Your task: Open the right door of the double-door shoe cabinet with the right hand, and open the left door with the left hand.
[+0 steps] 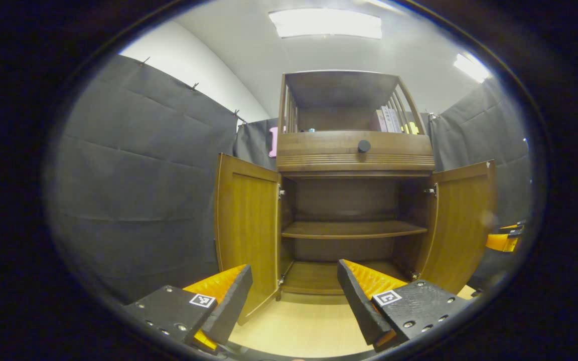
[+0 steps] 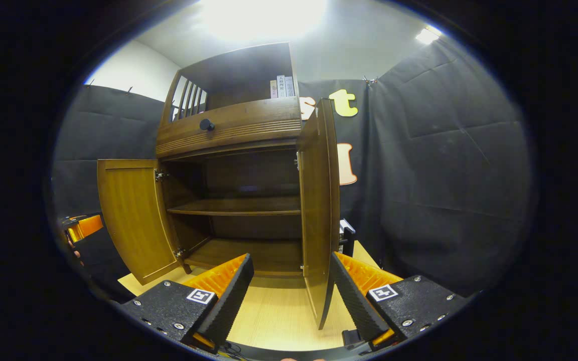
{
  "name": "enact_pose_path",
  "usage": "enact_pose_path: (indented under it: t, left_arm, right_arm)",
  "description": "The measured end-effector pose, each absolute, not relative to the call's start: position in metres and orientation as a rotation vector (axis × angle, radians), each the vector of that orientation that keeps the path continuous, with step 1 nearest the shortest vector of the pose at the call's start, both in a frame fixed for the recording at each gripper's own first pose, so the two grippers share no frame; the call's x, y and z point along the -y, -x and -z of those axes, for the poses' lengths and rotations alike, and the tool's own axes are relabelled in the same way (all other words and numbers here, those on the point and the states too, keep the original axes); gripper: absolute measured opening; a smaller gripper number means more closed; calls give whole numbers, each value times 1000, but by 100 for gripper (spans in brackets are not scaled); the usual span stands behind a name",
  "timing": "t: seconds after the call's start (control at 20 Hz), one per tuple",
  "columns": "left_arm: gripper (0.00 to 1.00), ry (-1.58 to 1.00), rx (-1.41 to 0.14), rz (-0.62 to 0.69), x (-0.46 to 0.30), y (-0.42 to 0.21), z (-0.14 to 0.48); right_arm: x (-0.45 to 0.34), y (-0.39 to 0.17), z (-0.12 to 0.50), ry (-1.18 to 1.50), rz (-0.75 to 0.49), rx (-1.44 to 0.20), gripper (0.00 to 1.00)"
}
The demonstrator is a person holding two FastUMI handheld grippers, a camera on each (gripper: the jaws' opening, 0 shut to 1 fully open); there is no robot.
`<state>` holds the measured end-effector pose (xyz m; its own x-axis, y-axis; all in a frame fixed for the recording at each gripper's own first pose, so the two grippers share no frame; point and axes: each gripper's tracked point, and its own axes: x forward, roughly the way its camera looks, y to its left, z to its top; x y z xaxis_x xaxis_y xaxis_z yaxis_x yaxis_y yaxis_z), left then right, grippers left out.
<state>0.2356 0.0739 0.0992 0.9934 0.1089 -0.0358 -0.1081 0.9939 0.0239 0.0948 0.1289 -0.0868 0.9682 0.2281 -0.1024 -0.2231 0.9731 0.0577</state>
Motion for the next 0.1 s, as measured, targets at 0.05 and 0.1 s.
enact_pose_path:
  t: [0.05, 0.1]
  left_arm:
    - [100, -20, -40, -102, -70, -236, -98]
    - [100, -18, -47, -93, -68, -237, -96]
  right_arm:
    - [-128, -93, 86, -48, -232, -105, 92]
    - [-128, -89, 86, -46, -235, -100, 92]
